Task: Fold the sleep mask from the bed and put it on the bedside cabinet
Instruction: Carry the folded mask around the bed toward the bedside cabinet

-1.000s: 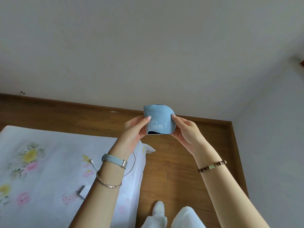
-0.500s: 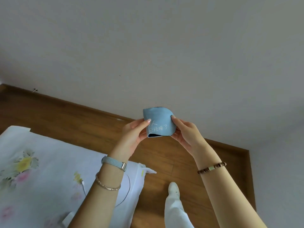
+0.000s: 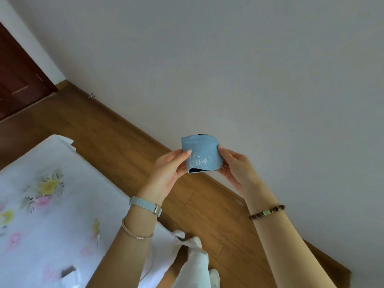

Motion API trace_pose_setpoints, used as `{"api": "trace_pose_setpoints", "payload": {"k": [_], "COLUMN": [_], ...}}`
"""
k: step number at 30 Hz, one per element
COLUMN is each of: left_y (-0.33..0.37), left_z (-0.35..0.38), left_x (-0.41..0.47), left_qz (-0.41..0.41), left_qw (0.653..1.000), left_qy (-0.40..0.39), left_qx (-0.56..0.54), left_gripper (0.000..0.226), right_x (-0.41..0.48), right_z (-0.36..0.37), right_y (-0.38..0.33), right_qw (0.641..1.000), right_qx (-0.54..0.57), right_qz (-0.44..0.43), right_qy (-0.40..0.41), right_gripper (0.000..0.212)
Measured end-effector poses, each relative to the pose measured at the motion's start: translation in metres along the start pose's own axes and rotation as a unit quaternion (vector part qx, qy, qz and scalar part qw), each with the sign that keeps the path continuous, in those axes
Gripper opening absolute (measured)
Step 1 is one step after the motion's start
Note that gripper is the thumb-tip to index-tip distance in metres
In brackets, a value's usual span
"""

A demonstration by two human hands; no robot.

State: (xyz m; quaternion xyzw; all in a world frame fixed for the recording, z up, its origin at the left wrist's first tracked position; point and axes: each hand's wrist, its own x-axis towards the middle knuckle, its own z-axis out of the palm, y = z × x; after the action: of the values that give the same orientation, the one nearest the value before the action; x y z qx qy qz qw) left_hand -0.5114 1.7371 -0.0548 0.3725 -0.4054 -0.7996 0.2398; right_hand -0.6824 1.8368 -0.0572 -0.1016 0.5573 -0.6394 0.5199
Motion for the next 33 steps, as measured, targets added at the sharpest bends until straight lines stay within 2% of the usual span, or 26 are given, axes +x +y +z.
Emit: {"api": "trace_pose_setpoints", "payload": {"k": [6, 10, 14, 20, 25, 29, 33], "left_y": [0.027, 0.050, 0.082, 0.134, 0.162, 0.180, 0.205], "left_z": [-0.022, -0.045, -0.077, -0.123, -0.164, -0.198, -0.238], "left_x": [0.051, 0.086, 0.120, 0.161, 0.177, 0.189, 0.207], "left_qz": [0.021, 0.044, 0.054, 0.092, 0.123, 0.138, 0.149], "left_qw": [0.998, 0.996, 0.993, 0.983, 0.962, 0.938, 0.917], "left_qy": [0.049, 0.074, 0.101, 0.155, 0.240, 0.312, 0.360], "left_qx": [-0.028, -0.021, -0.039, -0.043, -0.036, -0.055, -0.082], "left_gripper": [0.032, 0.014, 0.025, 0.020, 0.027, 0.020, 0.021], "right_x": [0.076, 0.127, 0.176, 0.243, 0.290, 0.330, 0.373], "right_z": [0.035, 0.067, 0.114, 0.188, 0.248, 0.300, 0.357], "right_y": [-0.023, -0.039, -0.057, -0.076, -0.073, -0.061, -0.049], "right_qw": [0.998, 0.994, 0.987, 0.977, 0.957, 0.936, 0.910], "right_qx": [-0.043, -0.053, -0.093, -0.126, -0.160, -0.192, -0.219], "right_qz": [0.031, 0.039, 0.046, 0.052, 0.063, 0.088, 0.117], "right_qy": [-0.043, -0.082, -0.121, -0.166, -0.232, -0.281, -0.333], "right_gripper": [0.037, 0.036, 0.032, 0.033, 0.030, 0.024, 0.031]}}
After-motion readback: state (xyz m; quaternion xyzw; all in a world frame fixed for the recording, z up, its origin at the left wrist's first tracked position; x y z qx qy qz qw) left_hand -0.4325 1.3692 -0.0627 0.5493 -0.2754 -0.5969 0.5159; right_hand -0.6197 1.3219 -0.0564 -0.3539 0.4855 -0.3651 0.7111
